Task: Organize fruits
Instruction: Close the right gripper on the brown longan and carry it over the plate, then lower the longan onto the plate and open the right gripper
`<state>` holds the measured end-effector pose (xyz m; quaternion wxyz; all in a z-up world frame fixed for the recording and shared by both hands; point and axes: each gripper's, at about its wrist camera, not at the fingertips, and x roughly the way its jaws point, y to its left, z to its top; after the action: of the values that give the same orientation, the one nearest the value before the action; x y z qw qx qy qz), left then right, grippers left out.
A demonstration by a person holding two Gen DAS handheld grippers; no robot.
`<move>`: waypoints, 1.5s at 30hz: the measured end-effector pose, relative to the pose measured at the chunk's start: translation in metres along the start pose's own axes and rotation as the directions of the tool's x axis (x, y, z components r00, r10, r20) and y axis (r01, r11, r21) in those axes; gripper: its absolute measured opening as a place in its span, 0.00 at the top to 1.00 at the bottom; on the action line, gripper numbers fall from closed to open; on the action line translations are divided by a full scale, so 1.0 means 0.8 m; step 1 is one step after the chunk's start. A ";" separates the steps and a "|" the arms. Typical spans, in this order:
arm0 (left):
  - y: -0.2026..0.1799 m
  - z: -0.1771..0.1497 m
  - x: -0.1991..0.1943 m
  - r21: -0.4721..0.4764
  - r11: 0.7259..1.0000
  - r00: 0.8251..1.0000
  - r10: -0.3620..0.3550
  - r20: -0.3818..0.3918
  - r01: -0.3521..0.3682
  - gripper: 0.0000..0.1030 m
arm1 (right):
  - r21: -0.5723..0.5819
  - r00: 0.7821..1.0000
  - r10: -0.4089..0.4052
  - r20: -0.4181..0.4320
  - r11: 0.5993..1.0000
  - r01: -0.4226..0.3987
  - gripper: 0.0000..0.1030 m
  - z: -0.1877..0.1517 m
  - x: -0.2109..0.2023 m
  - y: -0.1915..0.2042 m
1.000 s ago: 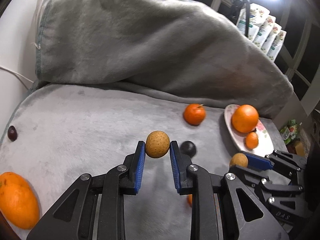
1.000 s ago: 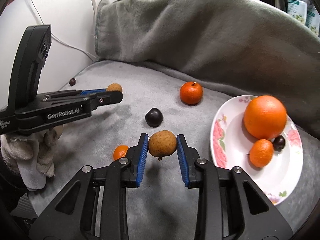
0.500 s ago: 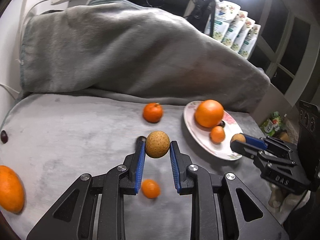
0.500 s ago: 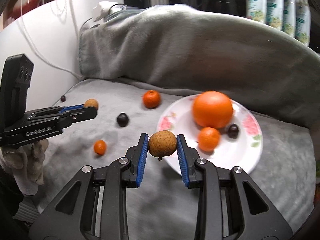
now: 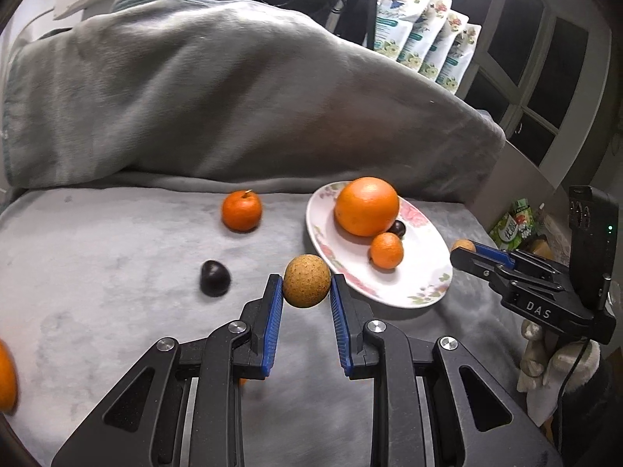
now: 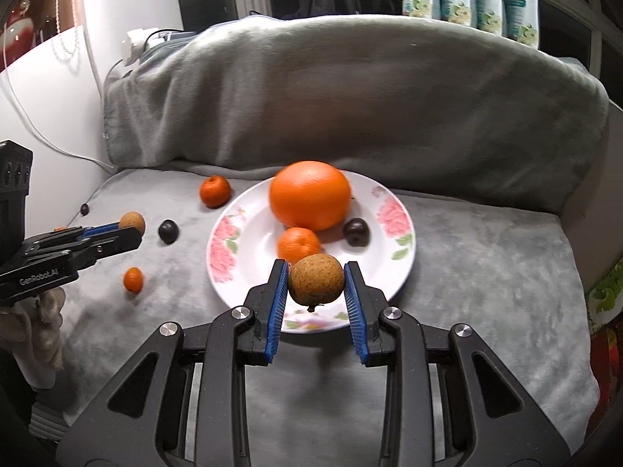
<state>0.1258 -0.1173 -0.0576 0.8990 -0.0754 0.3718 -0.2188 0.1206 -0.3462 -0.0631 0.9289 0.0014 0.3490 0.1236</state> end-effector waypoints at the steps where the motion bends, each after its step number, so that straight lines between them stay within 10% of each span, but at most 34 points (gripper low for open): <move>1: -0.003 0.001 0.002 0.002 1.000 1.000 -0.003 -0.002 0.003 0.78 | 0.001 1.000 -0.002 -0.001 1.000 0.002 0.70 0.000 0.001 -0.002; 29: -0.036 0.018 0.059 0.047 0.998 0.998 -0.031 -0.061 0.034 0.77 | -0.031 0.999 -0.016 -0.031 0.999 0.015 0.70 -0.002 0.022 -0.008; 31: -0.036 0.018 0.060 0.050 0.998 0.998 -0.032 -0.060 0.036 0.77 | -0.033 0.999 -0.018 -0.031 0.999 0.017 0.64 -0.002 0.022 -0.008; 33: -0.038 0.019 0.058 0.053 0.998 0.998 -0.026 -0.053 0.029 0.64 | -0.035 0.999 -0.028 -0.018 0.999 0.027 0.37 -0.002 0.019 -0.008; 45: -0.040 0.022 0.045 0.065 0.998 1.000 -0.020 -0.013 0.020 0.27 | -0.034 0.997 -0.071 0.024 0.997 0.072 0.15 -0.001 0.006 -0.012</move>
<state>0.1498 -0.1623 -0.0586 0.8965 -0.0486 0.3691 -0.2402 0.1260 -0.3541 -0.0676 0.9366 -0.0261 0.3360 0.0963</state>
